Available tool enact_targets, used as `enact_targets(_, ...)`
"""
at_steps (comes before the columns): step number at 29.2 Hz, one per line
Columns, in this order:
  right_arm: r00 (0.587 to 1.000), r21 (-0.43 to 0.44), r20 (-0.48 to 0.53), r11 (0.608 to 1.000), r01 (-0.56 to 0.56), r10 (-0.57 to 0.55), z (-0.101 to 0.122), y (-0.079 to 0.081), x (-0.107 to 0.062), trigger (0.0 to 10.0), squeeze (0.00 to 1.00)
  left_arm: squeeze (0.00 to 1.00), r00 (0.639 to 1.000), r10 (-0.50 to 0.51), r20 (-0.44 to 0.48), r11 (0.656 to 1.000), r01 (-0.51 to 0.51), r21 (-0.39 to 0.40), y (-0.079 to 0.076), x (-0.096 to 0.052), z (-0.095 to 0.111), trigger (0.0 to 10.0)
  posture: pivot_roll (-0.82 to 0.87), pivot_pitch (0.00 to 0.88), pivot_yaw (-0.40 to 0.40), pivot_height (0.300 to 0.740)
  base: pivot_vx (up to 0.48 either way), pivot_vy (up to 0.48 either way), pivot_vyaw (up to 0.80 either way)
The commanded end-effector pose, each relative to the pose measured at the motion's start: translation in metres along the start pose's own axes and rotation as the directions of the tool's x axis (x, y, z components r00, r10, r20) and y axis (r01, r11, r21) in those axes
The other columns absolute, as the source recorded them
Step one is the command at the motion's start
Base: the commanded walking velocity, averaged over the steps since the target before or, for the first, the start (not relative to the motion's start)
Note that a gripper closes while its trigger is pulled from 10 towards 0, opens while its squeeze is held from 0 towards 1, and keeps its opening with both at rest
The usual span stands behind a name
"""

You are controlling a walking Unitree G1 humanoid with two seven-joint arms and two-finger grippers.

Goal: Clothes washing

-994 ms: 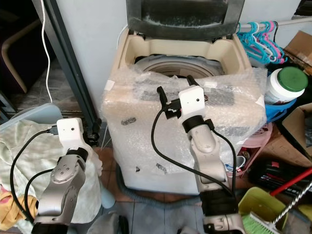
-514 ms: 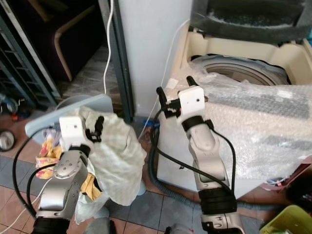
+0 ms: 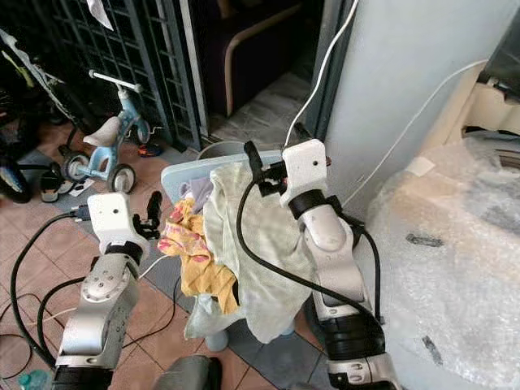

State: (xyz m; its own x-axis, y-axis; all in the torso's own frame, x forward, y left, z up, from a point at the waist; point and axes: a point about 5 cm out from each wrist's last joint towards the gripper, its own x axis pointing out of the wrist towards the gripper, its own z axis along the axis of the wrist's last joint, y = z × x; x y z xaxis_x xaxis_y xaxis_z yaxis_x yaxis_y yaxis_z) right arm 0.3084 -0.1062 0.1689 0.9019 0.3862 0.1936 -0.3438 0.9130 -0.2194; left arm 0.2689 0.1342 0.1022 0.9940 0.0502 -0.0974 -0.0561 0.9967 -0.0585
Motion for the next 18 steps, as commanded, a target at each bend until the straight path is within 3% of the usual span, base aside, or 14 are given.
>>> enact_targets(1,0.996,-0.016,-0.083,1.000,-0.011,0.010,-0.012,0.001,0.001,10.0,0.03,0.00,1.000,0.013,-0.020,1.000,-0.013,0.002,0.001,-0.001,-0.002,10.0,0.01,0.042,0.031,0.740,0.000,0.000,0.00)
enact_targets(5,0.961,-0.036,-0.276,0.999,-0.025,0.014,-0.042,0.001,-0.006,10.0,0.01,0.00,0.996,0.041,-0.075,0.999,-0.040,0.017,0.009,-0.006,-0.009,10.0,0.02,0.047,0.027,0.740,0.000,0.000,0.00)
enact_targets(7,0.912,0.002,-0.410,1.000,-0.012,0.012,-0.065,0.001,-0.015,10.0,0.00,0.00,0.994,0.046,-0.098,0.999,-0.043,0.029,0.016,-0.011,-0.013,10.0,0.03,0.054,0.026,0.740,0.000,0.000,0.00)
enact_targets(12,0.845,0.051,-0.533,0.999,-0.006,0.032,-0.087,0.005,-0.029,10.0,0.00,0.00,0.991,0.052,-0.123,0.998,-0.046,0.053,0.024,-0.019,-0.017,10.0,0.04,0.063,0.023,0.740,0.000,0.000,0.00)
enact_targets(15,0.827,0.075,-0.560,0.997,-0.002,0.044,-0.092,0.007,-0.032,10.0,0.00,0.00,0.985,0.060,-0.159,0.998,-0.053,0.046,0.027,-0.023,-0.020,10.0,0.05,0.068,0.021,0.740,0.000,0.000,0.00)
enact_targets(18,0.790,0.139,-0.601,0.989,-0.045,0.120,-0.100,0.020,-0.038,10.0,0.00,0.00,0.959,0.081,-0.270,0.993,-0.054,0.104,0.031,-0.029,-0.033,10.0,0.06,0.068,0.021,0.740,0.000,0.000,0.00)
